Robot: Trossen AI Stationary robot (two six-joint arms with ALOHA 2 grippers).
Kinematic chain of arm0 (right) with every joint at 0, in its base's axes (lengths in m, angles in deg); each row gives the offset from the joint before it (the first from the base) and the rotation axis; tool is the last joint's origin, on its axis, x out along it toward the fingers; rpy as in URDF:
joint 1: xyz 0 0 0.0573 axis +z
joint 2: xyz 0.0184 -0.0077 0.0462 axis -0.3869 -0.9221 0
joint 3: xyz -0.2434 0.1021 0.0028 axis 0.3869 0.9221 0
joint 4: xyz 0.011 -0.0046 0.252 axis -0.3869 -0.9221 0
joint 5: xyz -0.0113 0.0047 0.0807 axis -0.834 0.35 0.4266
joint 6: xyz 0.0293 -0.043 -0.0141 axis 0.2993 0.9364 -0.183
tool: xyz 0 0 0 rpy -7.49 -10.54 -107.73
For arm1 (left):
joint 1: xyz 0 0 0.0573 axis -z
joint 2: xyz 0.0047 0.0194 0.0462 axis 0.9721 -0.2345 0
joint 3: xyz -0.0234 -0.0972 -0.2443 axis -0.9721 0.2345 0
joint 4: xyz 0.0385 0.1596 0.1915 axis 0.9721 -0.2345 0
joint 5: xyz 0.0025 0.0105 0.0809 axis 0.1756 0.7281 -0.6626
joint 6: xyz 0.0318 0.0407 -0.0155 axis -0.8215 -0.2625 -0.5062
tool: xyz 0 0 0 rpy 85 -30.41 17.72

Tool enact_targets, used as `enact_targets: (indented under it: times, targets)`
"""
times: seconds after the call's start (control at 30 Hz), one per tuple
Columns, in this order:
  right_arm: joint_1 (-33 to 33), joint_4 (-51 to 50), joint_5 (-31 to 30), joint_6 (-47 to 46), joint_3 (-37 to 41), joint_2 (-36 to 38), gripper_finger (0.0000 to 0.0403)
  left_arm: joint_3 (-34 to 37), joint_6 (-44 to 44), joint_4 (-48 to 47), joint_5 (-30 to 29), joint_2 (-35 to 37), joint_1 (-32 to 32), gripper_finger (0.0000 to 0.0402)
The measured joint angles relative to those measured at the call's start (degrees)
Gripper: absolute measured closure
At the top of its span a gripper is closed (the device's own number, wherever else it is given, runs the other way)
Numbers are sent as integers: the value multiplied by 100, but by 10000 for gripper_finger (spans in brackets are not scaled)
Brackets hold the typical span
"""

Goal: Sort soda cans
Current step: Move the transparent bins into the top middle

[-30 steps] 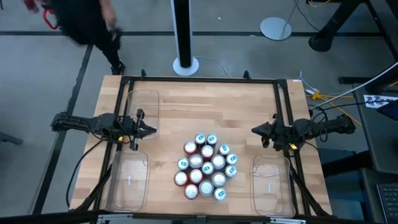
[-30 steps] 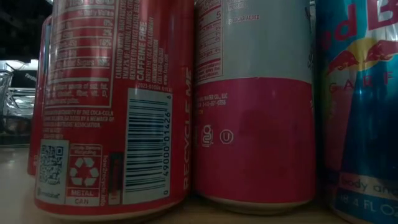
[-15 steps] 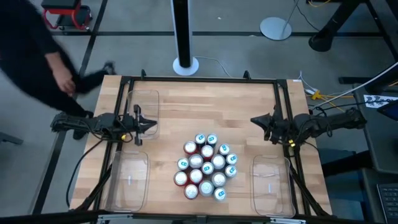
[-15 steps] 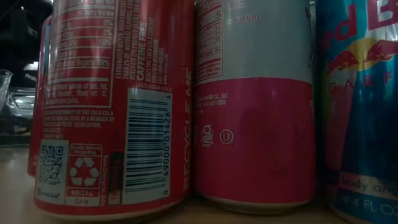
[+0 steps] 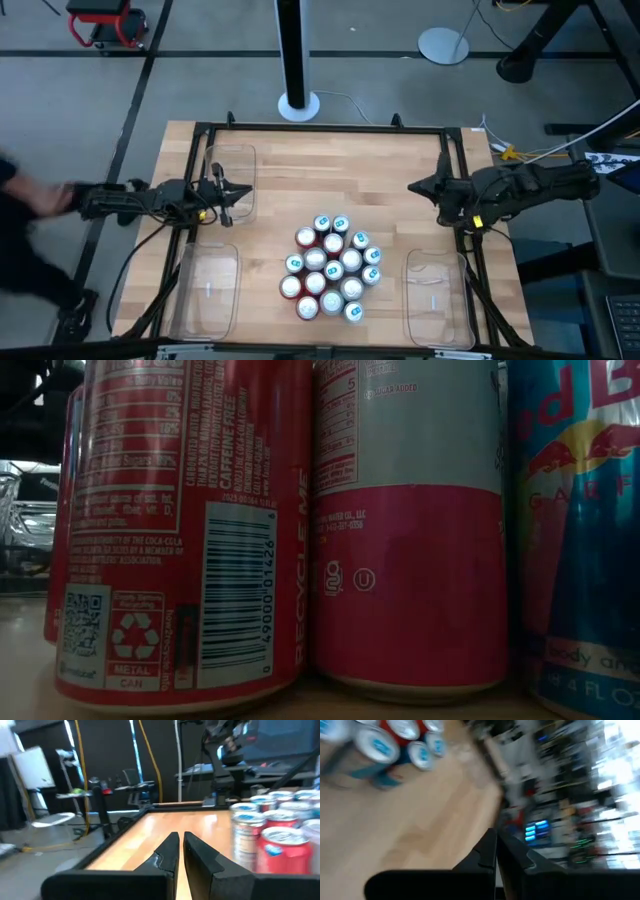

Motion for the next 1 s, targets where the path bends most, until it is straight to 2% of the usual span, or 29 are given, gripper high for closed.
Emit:
enact_targets:
  times: [0.2, 0.33, 0.4, 0.57, 0.7, 0.83, 1.0]
  targets:
    - [22, -1113, 785, -1850, -1188, -1045, 389, -2, -858, 381, -17, 0, -171, 382]
    - [478, -2011, 1133, -3022, -1802, -1909, 399, -2, -1834, 1040, -17, 0, -328, 382]
    - [703, -2546, 1257, -3583, -2088, -2284, 399, -2, -1986, 1303, -17, 0, -392, 382]
    - [1484, -3545, 1653, -5274, -2308, -2935, 386, -2, -1850, 1336, -17, 0, -415, 382]
    - [1939, -4028, 1731, -6136, -2210, -3265, 378, -2, -1406, 1226, -16, 0, -408, 382]
    - [1989, -4413, 1820, -6579, -2184, -3501, 355, -2, -1464, 1382, -16, 0, -412, 382]
    - [1989, -4396, 1931, -6835, -2181, -3602, 296, -2, -1170, 1285, -16, 0, -410, 382]
